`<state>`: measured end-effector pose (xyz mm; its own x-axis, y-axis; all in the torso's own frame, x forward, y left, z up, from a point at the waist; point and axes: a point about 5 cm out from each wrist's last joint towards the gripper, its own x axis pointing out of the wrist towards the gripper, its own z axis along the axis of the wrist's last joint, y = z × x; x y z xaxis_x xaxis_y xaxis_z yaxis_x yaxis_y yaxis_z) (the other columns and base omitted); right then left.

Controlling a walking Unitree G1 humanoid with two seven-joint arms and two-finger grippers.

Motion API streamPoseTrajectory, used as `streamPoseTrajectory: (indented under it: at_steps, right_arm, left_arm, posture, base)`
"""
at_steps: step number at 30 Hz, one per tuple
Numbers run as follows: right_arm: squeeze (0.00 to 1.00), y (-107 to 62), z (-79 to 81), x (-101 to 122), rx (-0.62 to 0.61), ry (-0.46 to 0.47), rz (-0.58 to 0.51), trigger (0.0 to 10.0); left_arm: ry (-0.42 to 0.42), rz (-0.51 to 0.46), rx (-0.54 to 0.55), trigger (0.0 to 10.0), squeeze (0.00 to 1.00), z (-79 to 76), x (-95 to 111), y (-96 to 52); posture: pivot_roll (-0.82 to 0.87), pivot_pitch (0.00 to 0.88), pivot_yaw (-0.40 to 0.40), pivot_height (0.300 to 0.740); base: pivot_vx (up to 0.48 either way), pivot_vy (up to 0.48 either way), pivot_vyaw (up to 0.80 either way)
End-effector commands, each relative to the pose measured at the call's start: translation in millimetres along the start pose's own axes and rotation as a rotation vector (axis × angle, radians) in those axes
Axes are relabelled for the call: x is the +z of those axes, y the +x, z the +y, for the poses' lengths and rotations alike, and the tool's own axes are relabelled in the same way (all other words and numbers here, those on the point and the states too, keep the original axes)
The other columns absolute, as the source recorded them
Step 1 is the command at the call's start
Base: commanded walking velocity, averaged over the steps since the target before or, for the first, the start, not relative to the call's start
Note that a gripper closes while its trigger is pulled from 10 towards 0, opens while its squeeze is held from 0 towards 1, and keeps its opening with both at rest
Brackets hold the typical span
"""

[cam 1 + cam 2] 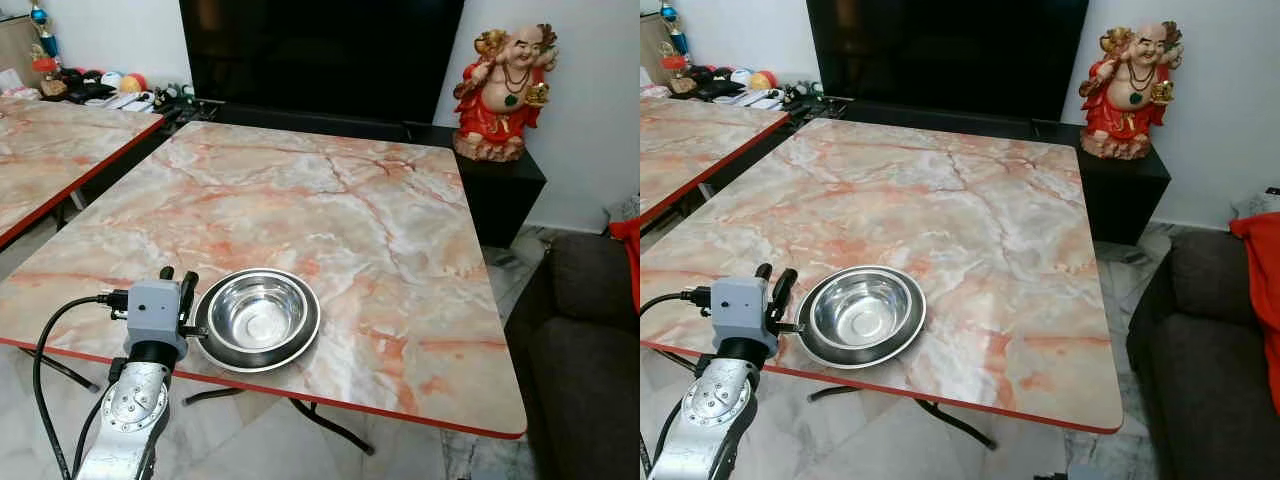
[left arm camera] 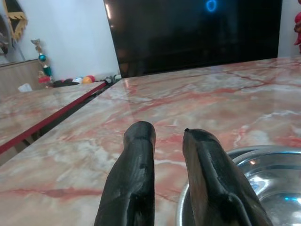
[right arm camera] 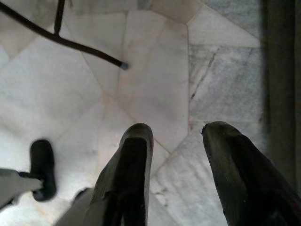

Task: Setting the table

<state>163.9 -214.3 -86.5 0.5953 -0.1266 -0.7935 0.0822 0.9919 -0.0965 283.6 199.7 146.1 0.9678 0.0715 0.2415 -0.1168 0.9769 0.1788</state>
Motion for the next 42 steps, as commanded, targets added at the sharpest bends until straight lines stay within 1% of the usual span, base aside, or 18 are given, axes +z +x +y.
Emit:
streamPoseTrajectory:
  at_steps: [1, 3, 8, 11, 15, 17, 22, 26, 28, 33, 42]
  right_arm:
    - [0.0, -1.5, -4.4, -4, -0.008, -0.021, 0.002, 10.0]
    - [0.0, -3.7, -8.6, -10, -0.008, -0.02, 0.007, 10.0]
    - [0.0, -5.1, -11.4, -14, -0.016, -0.014, 0.012, 10.0]
    - [0.0, -5.9, -14.0, -15, -0.03, 0.007, 0.011, 10.0]
    - [0.0, -6.1, -15.0, -15, -0.033, 0.017, 0.007, 10.0]
    - [0.0, -6.0, -14.9, -14, -0.033, 0.023, 0.003, 10.0]
    - [0.0, -5.4, -9.7, -13, -0.019, 0.033, -0.003, 10.0]
    - [0.0, -4.7, -5.2, -12, -0.011, 0.049, -0.007, 10.0]
    - [0.0, -4.4, -3.0, -11, -0.008, 0.051, -0.009, 10.0]
    - [0.0, -3.1, 9.2, -9, 0.016, 0.057, -0.015, 10.0]
    - [0.0, -1.2, 17.6, -2, 0.038, 0.061, -0.029, 10.0]
  left_arm:
    - [0.005, -0.006, -0.001, 10.0, 0.0, -0.1, -1, -0.4]
    - [-0.002, 0.004, -0.006, 10.0, 0.0, -2.7, -4, -6.1]
    - [-0.005, 0.005, -0.014, 10.0, 0.0, -4.2, -4, -8.4]
    - [0.004, 0.005, -0.012, 10.0, 0.0, -0.7, -2, -7.7]
    - [0.015, 0.014, 0.002, 10.0, 0.0, 3.4, -2, -9.4]
    - [0.017, 0.019, 0.007, 10.0, 0.0, 4.0, -3, -10.0]
    - [0.012, 0.025, 0.009, 10.0, 0.0, 1.3, -2, -14.1]
    - [0.017, 0.023, 0.005, 10.0, 0.0, 1.4, 0, -13.6]
    - [0.019, 0.021, 0.004, 10.0, 0.0, 1.9, 2, -13.1]
    - [0.028, 0.019, 0.005, 10.0, 0.0, 5.4, 5, -12.2]
    - [0.035, 0.012, 0.001, 10.0, 0.0, 5.0, 9, -11.6]
  posture:
    - [0.05, 0.0, -0.033, 0.74]
    - [0.05, 0.0, -0.041, 0.74]
    - [0.06, 0.0, -0.043, 0.74]
    - [0.06, 0.0, -0.04, 0.74]
    - [0.06, 0.05, -0.042, 0.74]
    - [0.06, 0.05, -0.042, 0.74]
    - [0.06, 0.083, -0.042, 0.74]
    - [0.08, 0.103, -0.033, 0.74]
    - [0.08, 0.108, -0.032, 0.74]
    - [0.09, 0.115, -0.017, 0.74]
    - [0.09, 0.119, -0.013, 0.74]
  base:
    - [0.0, 0.0, 0.0]
    - [0.0, 0.0, 0.0]
    - [0.0, 0.0, 0.0]
    - [0.0, 0.0, 0.0]
    - [0.0, 0.0, 0.0]
    - [0.0, 0.0, 0.0]
    - [0.0, 0.304, 0.0]
    - [0.0, 0.39, 0.0]
    - [0.0, 0.394, 0.0]
    - [0.0, 0.396, 0.0]
    - [0.0, 0.396, 0.0]
